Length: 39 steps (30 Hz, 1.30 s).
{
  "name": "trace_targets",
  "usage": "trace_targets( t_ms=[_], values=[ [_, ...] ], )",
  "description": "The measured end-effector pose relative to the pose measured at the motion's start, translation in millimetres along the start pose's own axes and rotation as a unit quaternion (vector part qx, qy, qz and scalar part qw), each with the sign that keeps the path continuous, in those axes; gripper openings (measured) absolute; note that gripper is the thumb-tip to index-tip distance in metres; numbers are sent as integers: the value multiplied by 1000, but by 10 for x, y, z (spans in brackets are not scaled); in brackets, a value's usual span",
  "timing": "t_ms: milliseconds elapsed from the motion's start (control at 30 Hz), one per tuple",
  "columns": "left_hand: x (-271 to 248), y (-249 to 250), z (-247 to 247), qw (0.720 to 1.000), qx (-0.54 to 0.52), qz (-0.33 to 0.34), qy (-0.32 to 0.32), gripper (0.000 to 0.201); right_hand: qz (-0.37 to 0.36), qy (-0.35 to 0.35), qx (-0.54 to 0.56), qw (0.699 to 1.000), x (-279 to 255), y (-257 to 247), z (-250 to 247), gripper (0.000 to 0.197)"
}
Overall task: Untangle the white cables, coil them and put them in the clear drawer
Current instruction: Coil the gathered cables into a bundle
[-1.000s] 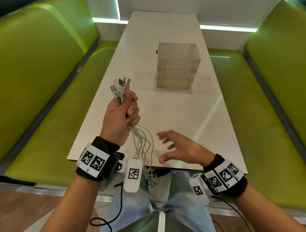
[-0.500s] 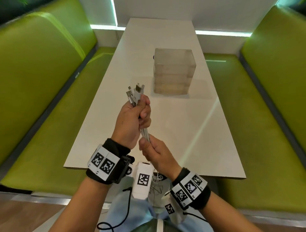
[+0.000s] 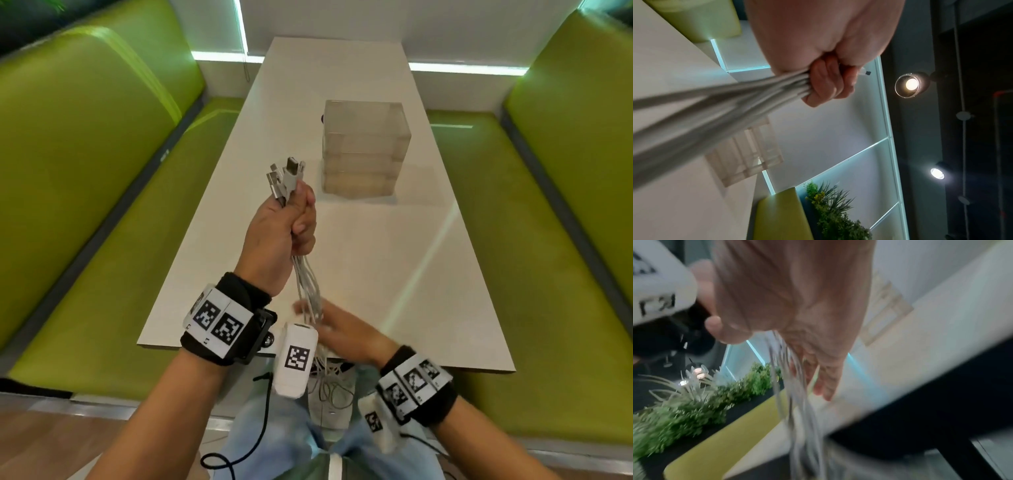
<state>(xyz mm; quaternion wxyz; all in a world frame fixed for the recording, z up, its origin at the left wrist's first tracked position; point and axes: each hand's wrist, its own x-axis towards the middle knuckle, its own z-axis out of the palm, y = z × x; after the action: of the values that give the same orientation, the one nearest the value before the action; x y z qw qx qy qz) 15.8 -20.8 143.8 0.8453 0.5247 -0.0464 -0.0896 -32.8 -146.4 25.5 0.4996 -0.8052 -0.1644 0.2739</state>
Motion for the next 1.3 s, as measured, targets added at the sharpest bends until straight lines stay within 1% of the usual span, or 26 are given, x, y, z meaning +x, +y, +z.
trace_targets(
  t_ms=[67,133,167,200,233,300,333,367,400,467,600,633,700,767,800,867,933,967,1033,1067,1100,1133,1167,1200,1233,1300],
  values=[
    [4,-32,-21,1000,18,-3,-5,27,-6,69,41,997,-27,-152,-284,78],
    [-10,-109,-31,998,62,-4,-20,22,-58,136,98,984,-58,-404,-549,107],
    [-27,-153,-15,995,92,-3,-31,15,-82,144,131,977,-59,-513,-653,116],
    [-43,-192,12,992,122,-5,-42,7,-106,141,154,972,-62,-648,-729,115],
    [-61,-229,49,986,162,-4,-48,11,-125,133,174,968,-53,-732,-769,103],
    [-91,-298,124,969,239,8,-59,20,-130,143,200,960,-26,-873,-752,60],
    [-105,-324,155,965,255,12,-61,17,-128,168,203,956,-9,-911,-715,38],
    [-115,-344,176,964,258,9,-61,14,-130,198,202,950,3,-923,-682,24],
    [-120,-362,179,964,258,2,-60,14,-132,224,194,946,11,-906,-654,21],
    [-136,-397,149,966,252,-13,-57,16,-134,254,174,942,21,-872,-608,27],
    [-165,-500,48,981,177,-38,-65,19,-145,250,143,947,-13,-870,-596,35],
    [-181,-521,11,984,159,-40,-77,19,-150,246,147,946,-30,-896,-613,37],
    [-211,-561,-69,976,183,-41,-114,14,-153,247,162,943,-47,-944,-669,41],
    [-257,-590,-120,962,221,-49,-151,25,-150,249,187,938,-36,-979,-726,45],
    [-270,-605,-137,963,211,-52,-160,34,-151,245,211,934,-24,-975,-748,45],
    [-272,-604,-134,976,151,-76,-137,46,-139,232,250,930,-9,-940,-792,42],
    [-246,-584,-131,982,130,-96,-93,49,-108,218,249,938,-7,-836,-858,31],
    [-235,-569,-139,982,142,-95,-78,47,-72,208,230,948,-22,-772,-900,43],
    [-207,-540,-176,977,186,-81,-69,43,-6,215,152,965,-101,-692,-1028,109],
    [-191,-524,-195,971,216,-74,-72,43,1,246,88,965,-155,-698,-1103,128],
    [-179,-512,-213,964,247,-68,-77,43,-18,277,19,961,-206,-713,-1180,133],
    [-166,-500,-224,955,276,-64,-86,43,-54,289,-62,954,-262,-747,-1233,130],
    [-155,-480,-226,947,300,-62,-96,44,-87,273,-167,943,-296,-773,-1257,123],
    [-147,-466,-222,941,313,-62,-110,44,-91,224,-280,929,-304,-815,-1244,114],
    [-143,-452,-216,936,322,-63,-126,45,-70,157,-370,913,-285,-827,-1213,101],
    [-142,-424,-205,928,332,-63,-160,45,-14,31,-447,894,-241,-783,-1120,62]
  ],
)
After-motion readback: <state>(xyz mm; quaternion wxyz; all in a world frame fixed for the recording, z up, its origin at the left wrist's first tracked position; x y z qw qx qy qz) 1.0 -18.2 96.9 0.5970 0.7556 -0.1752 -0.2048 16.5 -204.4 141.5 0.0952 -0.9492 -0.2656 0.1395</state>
